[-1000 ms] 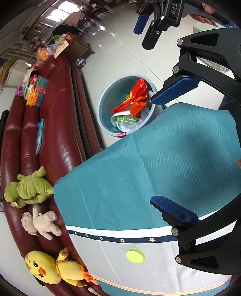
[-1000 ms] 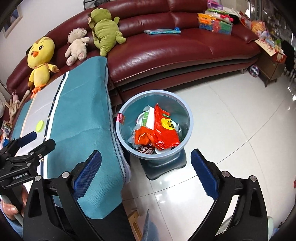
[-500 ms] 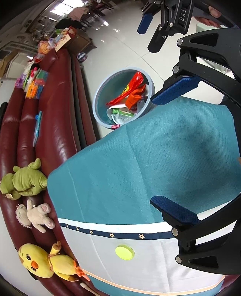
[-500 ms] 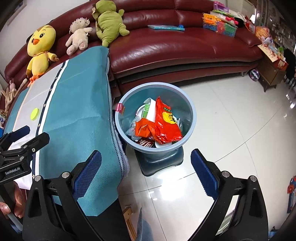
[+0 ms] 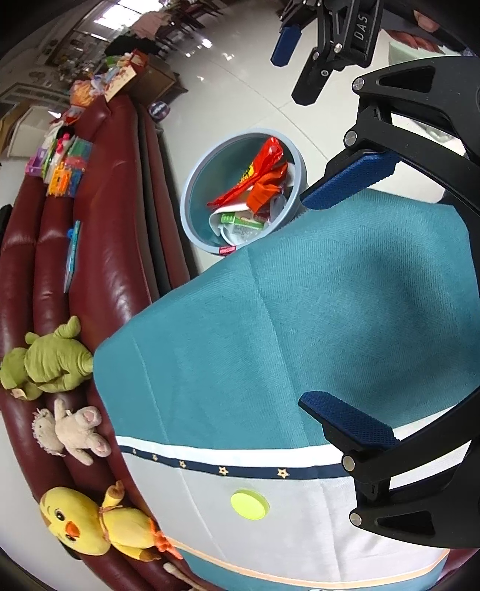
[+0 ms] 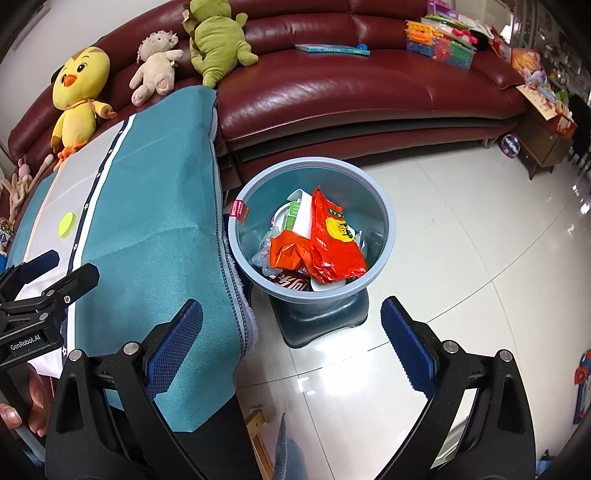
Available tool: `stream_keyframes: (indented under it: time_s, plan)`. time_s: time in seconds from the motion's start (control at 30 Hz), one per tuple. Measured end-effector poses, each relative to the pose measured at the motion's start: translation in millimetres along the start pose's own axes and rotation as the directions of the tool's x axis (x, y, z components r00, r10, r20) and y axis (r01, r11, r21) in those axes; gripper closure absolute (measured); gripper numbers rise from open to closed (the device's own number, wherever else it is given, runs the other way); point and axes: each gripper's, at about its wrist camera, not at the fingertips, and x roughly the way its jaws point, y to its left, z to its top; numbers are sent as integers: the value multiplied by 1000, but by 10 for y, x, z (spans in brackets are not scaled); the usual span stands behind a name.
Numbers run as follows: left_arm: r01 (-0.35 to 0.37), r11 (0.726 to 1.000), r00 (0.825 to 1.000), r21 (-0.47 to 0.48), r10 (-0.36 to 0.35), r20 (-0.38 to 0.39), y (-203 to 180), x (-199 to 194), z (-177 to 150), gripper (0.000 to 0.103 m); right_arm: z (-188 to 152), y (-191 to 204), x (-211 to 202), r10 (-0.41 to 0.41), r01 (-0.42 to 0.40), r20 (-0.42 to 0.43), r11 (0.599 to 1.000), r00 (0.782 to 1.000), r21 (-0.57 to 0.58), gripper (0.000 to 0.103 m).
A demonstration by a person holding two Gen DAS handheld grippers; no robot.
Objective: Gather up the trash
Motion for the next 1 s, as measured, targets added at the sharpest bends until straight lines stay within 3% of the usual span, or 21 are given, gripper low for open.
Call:
stream_keyframes:
  time_s: [1.0]
  plan:
    - [-35, 999, 999, -6, 35, -25, 66, 151, -73, 4, -46, 24, 214, -1, 1, -40, 1000, 999, -2, 10]
